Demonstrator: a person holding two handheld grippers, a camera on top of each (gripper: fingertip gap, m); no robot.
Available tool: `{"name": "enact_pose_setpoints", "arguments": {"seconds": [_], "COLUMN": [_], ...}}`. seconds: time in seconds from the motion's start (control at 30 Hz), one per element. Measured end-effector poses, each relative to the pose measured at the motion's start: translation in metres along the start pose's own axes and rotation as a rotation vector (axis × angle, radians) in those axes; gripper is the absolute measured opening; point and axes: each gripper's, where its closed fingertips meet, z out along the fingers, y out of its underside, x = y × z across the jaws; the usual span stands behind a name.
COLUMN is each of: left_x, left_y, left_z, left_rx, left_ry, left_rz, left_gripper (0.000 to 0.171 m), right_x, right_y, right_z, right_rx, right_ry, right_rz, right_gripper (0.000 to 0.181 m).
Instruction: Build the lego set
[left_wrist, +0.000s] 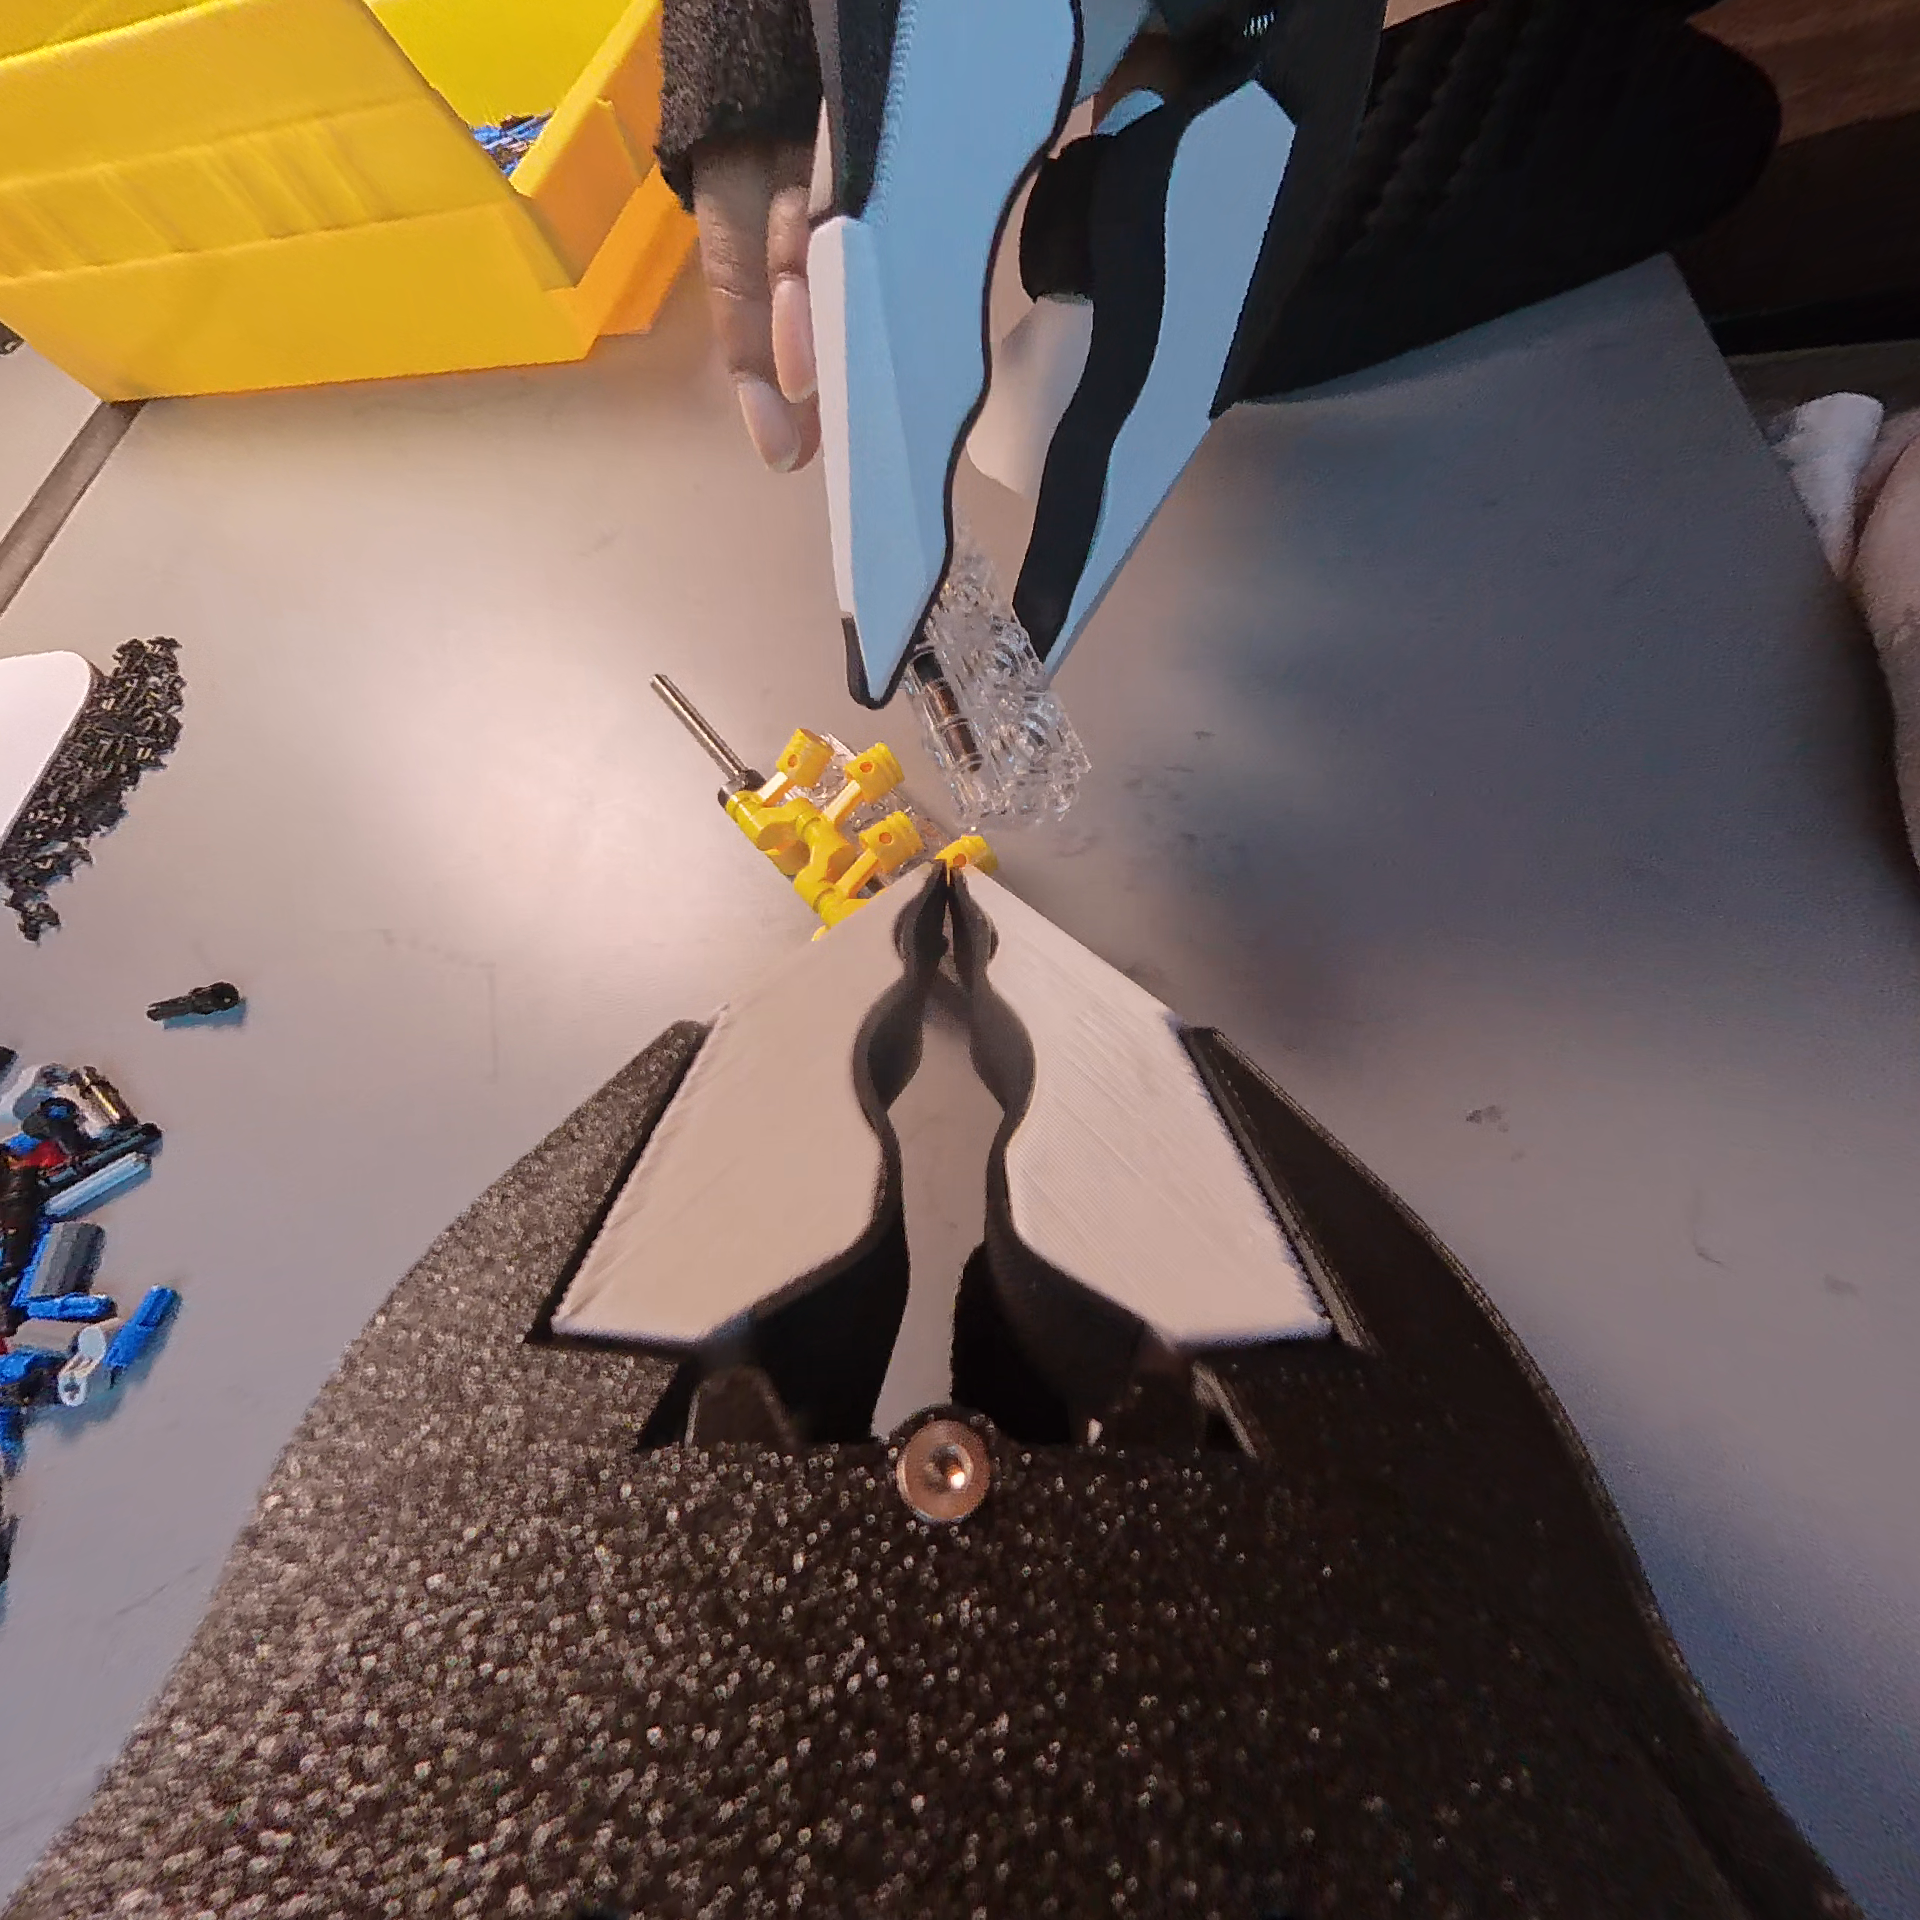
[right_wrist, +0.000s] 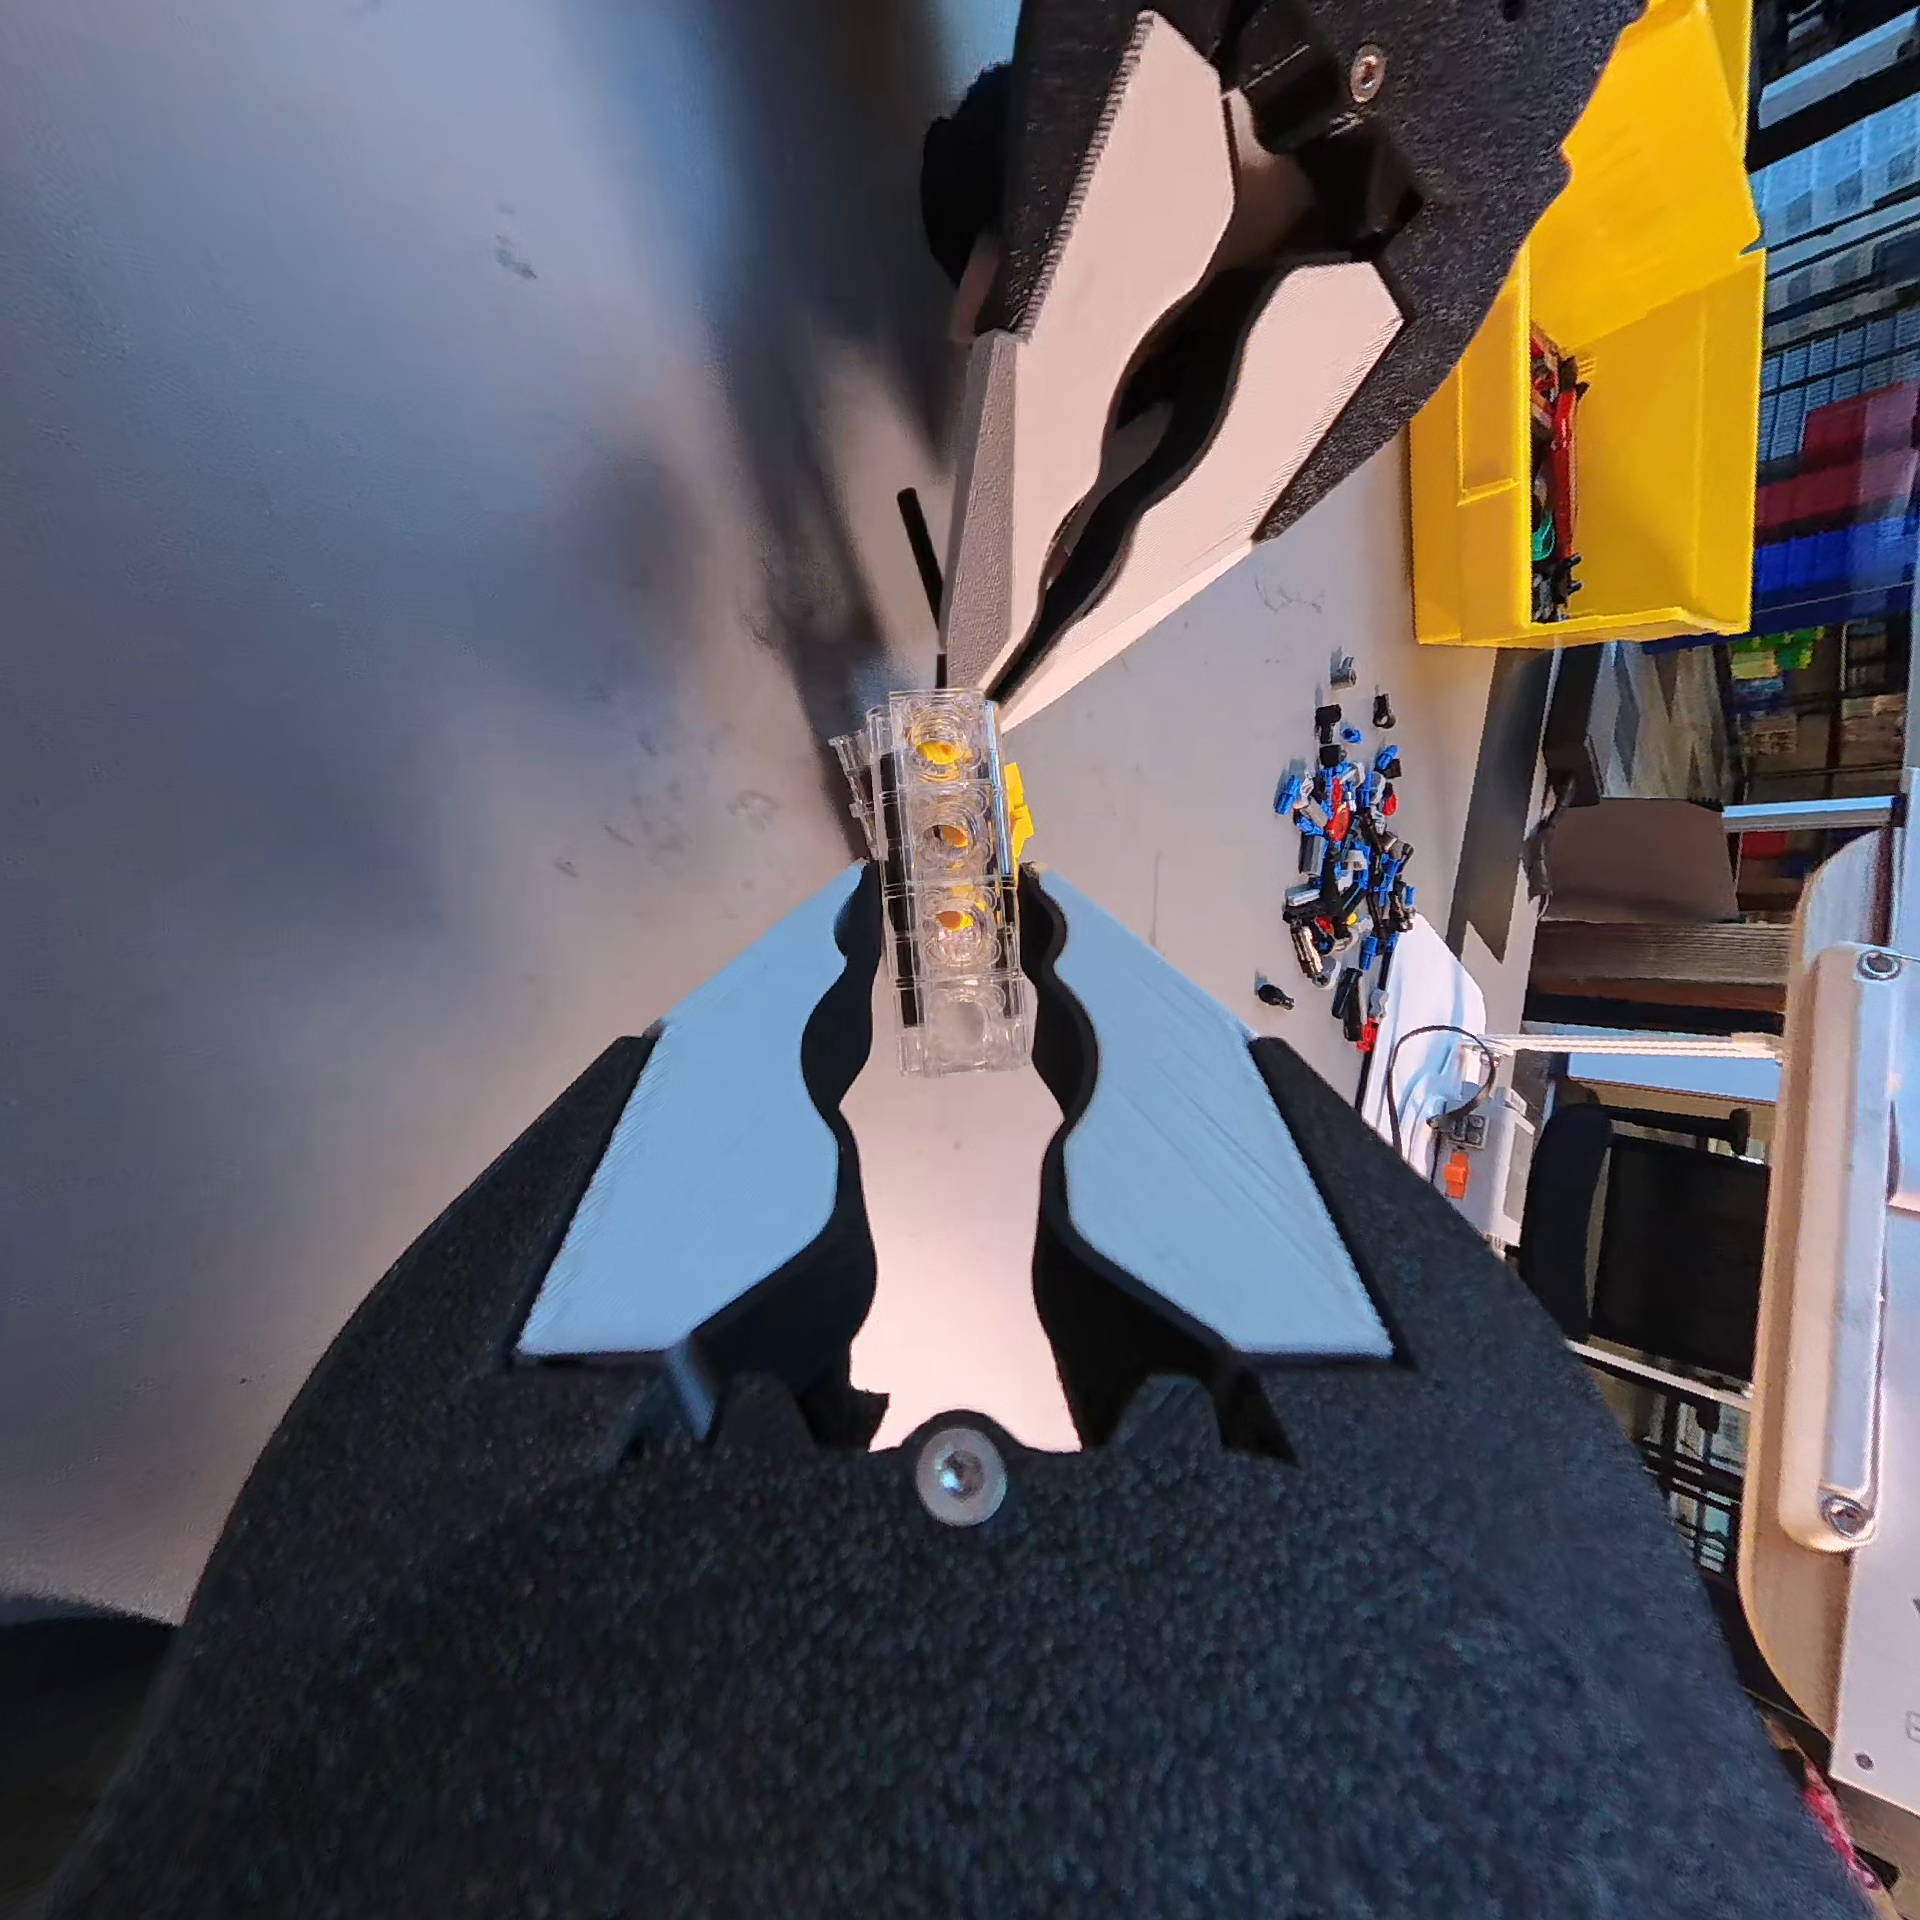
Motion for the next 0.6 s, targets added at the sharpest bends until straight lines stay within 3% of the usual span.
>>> {"name": "enact_pose_setpoints", "arguments": {"seconds": [0.23,0.3,0.43,0.6], "left_x": [-0.011,-0.018,-0.023,-0.016], "left_y": [-0.001,0.003,0.014,0.006], "left_z": [-0.007,-0.012,-0.017,-0.014], "left_rx": [0.014,0.003,-0.041,-0.034], "left_ry": [-0.024,-0.035,0.021,0.121], "left_rz": [-0.038,-0.052,-0.102,-0.109], "left_gripper": [0.000,0.008,0.016,0.025], "right_x": [0.005,0.008,0.013,0.011], "right_y": [0.004,0.006,0.011,0.011], "right_z": [-0.002,-0.005,-0.013,-0.016], "right_rx": [-0.006,-0.013,-0.024,-0.032], "right_ry": [0.006,0.014,0.029,0.033], "right_rz": [-0.008,0.000,0.023,0.033], "right_gripper": [0.025,0.025,0.025,0.025]}}
